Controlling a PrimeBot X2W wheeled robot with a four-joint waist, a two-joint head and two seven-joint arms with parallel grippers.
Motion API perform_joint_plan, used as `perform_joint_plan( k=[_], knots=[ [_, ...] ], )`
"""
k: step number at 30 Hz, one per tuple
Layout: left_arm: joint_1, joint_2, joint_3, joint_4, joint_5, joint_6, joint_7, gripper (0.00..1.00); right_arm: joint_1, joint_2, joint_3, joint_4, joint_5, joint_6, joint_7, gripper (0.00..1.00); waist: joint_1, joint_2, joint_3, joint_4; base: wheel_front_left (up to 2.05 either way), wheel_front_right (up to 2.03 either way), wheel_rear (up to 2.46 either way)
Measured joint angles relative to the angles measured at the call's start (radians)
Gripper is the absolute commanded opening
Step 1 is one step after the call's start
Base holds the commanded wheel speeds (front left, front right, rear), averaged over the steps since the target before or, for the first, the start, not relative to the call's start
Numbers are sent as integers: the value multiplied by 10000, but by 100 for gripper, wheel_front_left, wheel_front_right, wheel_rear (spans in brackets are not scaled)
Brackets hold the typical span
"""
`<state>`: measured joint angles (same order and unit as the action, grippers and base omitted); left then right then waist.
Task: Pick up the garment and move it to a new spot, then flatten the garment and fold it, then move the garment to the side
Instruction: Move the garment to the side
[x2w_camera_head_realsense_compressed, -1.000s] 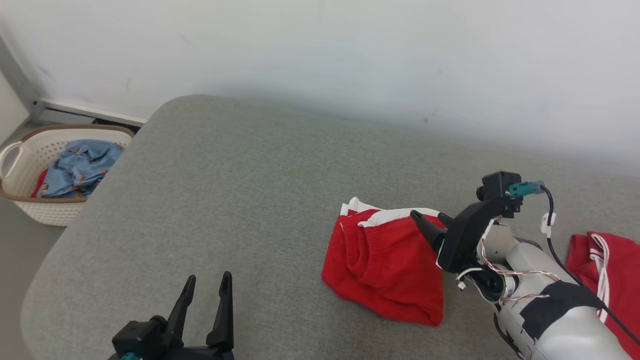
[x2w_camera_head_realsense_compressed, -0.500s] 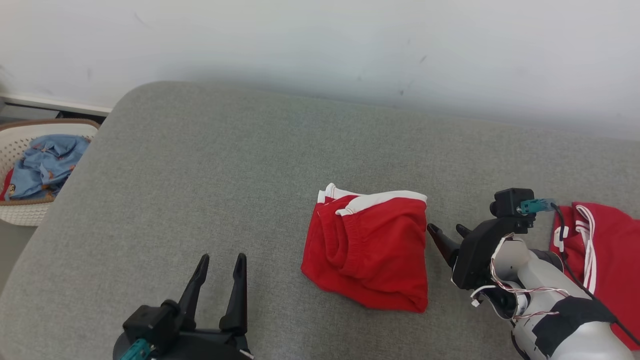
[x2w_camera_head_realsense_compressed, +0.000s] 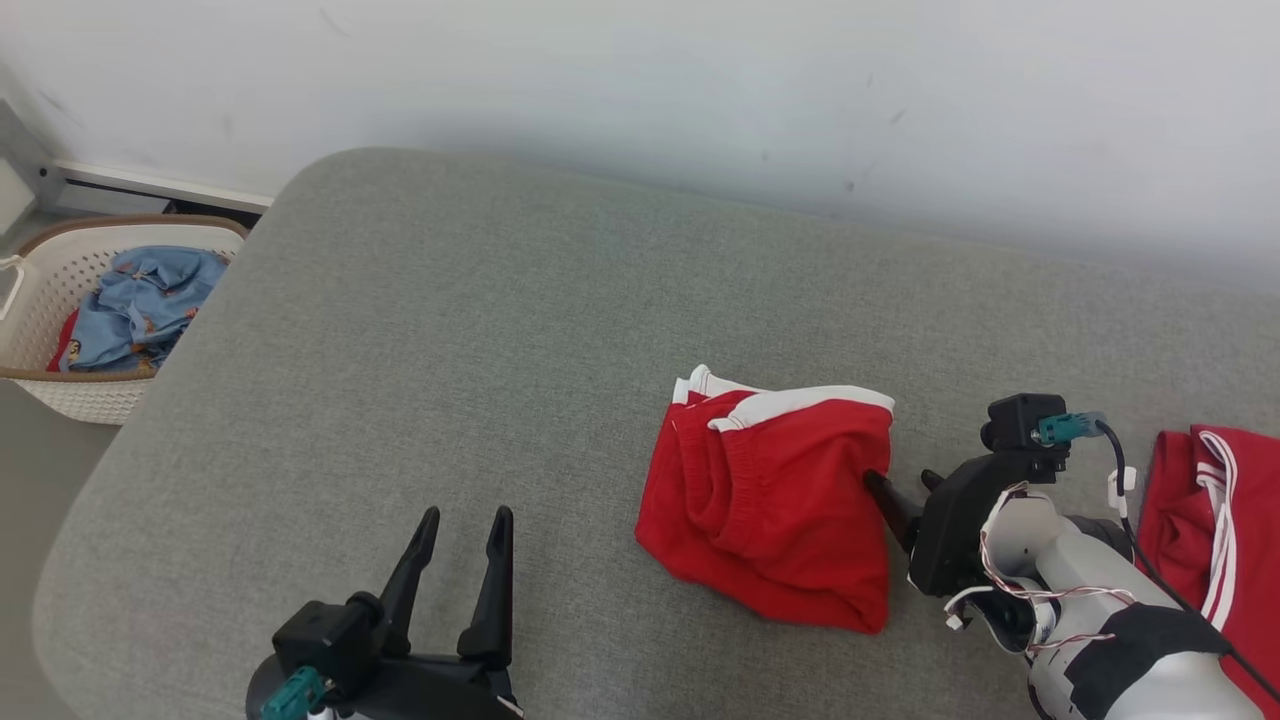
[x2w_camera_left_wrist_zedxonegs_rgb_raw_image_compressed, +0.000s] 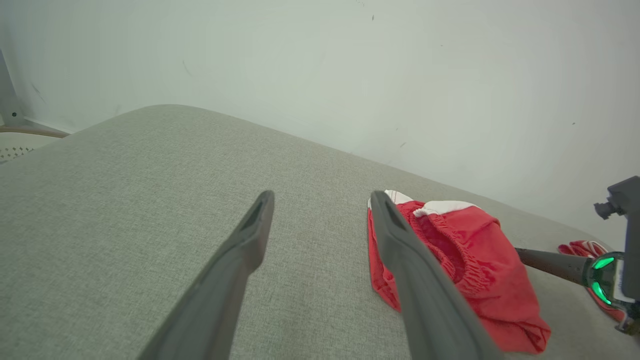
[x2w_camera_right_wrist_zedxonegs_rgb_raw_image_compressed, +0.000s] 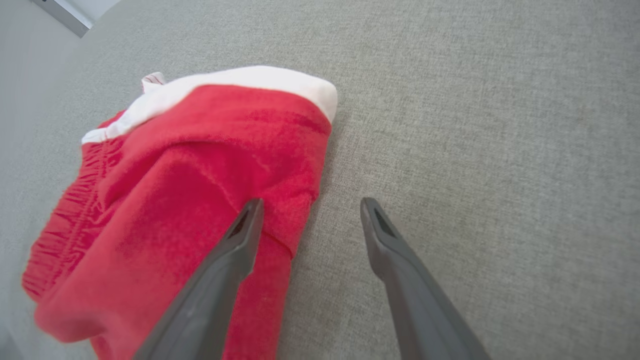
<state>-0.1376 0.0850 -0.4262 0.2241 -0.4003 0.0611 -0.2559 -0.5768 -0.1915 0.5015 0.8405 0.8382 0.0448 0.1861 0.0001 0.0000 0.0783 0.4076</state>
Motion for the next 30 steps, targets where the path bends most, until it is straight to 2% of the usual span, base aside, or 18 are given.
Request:
perform_joint_plan(
  k=[4, 14, 15, 16, 17, 23, 30],
  knots=[
    [-2, -48, -151, 111, 0, -21, 0, 100, 143, 27, 61, 100, 0, 36, 136, 100, 0, 0, -127, 134, 0, 0, 0],
    [67, -105, -180, 167, -23, -86, 0, 100, 128, 2, 583, 531, -148, 71, 1434, 100, -2, -1, -177, 551, 0, 0, 0],
    [67, -115, -157, 171, -35, -86, 0, 100, 91, 6, 575, 564, -146, 71, 1521, 52, -2, -1, -171, 567, 0, 0, 0],
    [67, -121, -142, 180, -35, -86, 0, 100, 68, 12, 575, 594, -144, 79, 1578, 22, -2, -1, -177, 575, 0, 0, 0],
    [73, -121, -111, 186, -35, -81, 0, 100, 33, 21, 571, 606, -140, 81, 1636, 0, -2, -1, -197, 578, 0, 0, 0],
    [171, -130, 25, 196, -54, 12, 0, 100, -34, 136, 500, 648, 58, 173, 1921, 0, -2, 0, -284, 547, 0, 0, 0],
    [265, -65, 119, 198, -52, 2, 0, 100, -64, 81, 343, 579, 142, 270, 1712, 0, -2, 0, -388, 429, 0, 0, 0]
  ],
)
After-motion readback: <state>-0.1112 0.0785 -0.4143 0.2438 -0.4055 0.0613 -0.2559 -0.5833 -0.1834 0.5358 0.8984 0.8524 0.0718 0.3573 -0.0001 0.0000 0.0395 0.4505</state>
